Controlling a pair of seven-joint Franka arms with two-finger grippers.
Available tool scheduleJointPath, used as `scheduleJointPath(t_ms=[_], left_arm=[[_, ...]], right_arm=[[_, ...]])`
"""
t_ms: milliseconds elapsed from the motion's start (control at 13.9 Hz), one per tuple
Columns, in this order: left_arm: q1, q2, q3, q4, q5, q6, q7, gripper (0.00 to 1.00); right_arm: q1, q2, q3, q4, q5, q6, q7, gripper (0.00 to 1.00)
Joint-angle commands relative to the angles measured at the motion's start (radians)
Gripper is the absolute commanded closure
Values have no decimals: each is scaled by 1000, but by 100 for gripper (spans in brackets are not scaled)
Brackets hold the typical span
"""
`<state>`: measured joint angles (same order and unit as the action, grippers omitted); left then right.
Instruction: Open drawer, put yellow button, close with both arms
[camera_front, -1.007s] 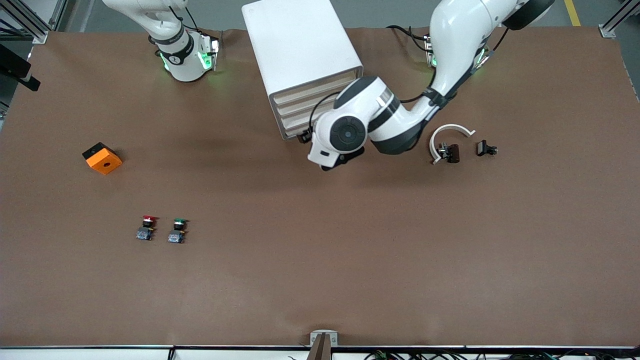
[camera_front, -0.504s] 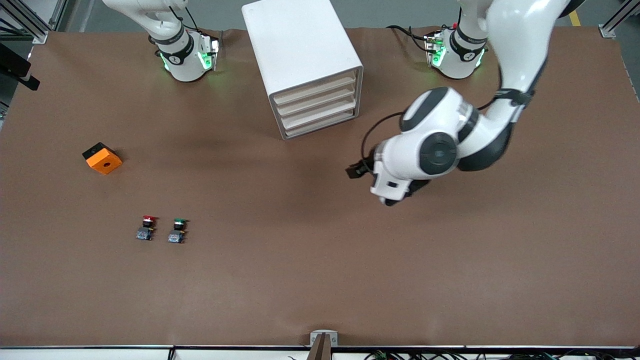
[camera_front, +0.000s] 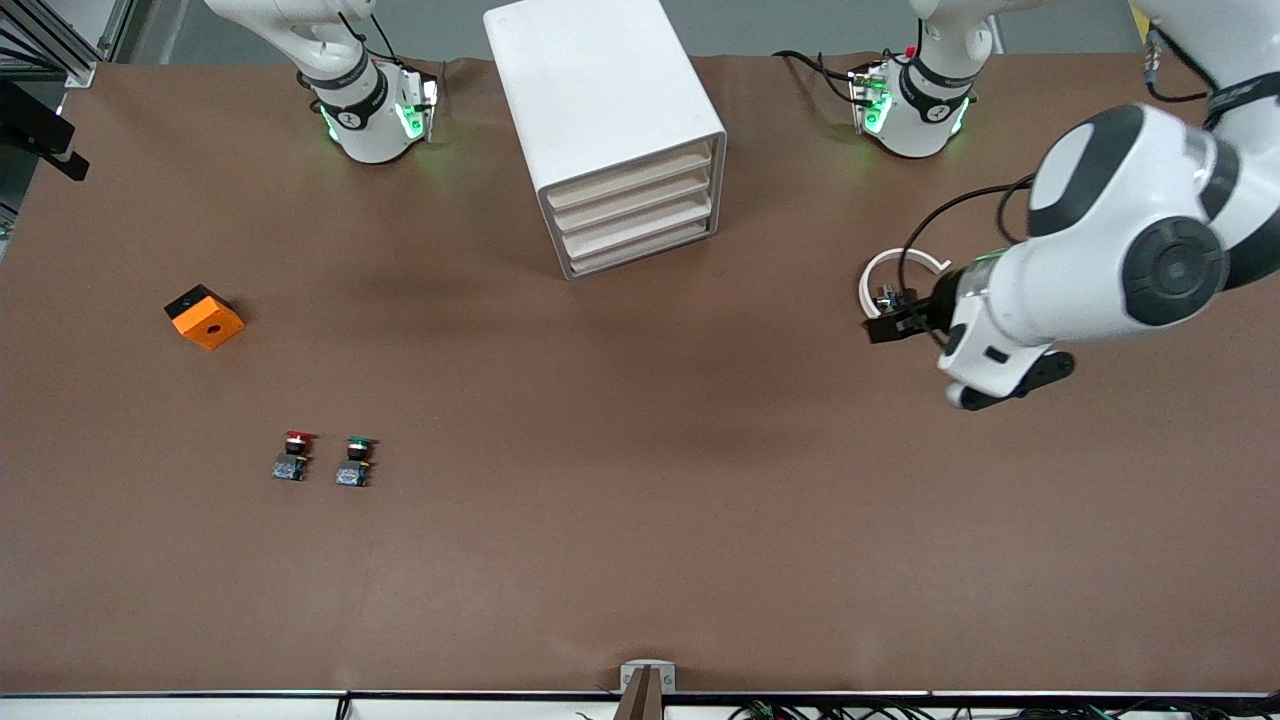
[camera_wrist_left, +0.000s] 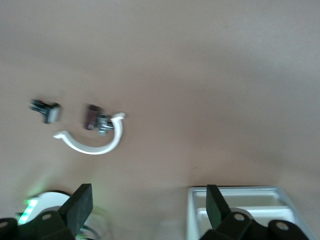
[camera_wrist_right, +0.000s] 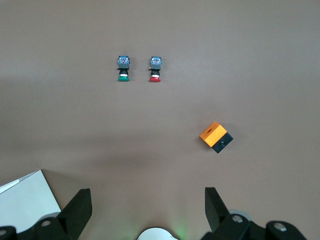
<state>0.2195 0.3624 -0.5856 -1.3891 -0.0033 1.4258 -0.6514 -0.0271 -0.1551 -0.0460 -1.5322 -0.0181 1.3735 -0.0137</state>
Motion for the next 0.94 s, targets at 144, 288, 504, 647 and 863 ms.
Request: scheduleJointPath(t_ms=[144,288,504,647,863], left_arm=[[-78,-198,250,-80,16,-70,313,0],[-135,-273,363,-167,13,-62,422,0],[-166,-383,458,-333,13,34,521,0],[-158,-485,472,-480,13,152,561,0],[-141,-562,475,-579,13,271,564,0]], right_arm=[[-8,-4,8,10,-6,-30,36,0],[-5,-4,9,12,-5,-28,52,0],[-11,-4,2,12,39,-28,46,0],[-10,-3,2,12,44,-28,38,0],[-11,-3,0,12,44,-28,31,0]])
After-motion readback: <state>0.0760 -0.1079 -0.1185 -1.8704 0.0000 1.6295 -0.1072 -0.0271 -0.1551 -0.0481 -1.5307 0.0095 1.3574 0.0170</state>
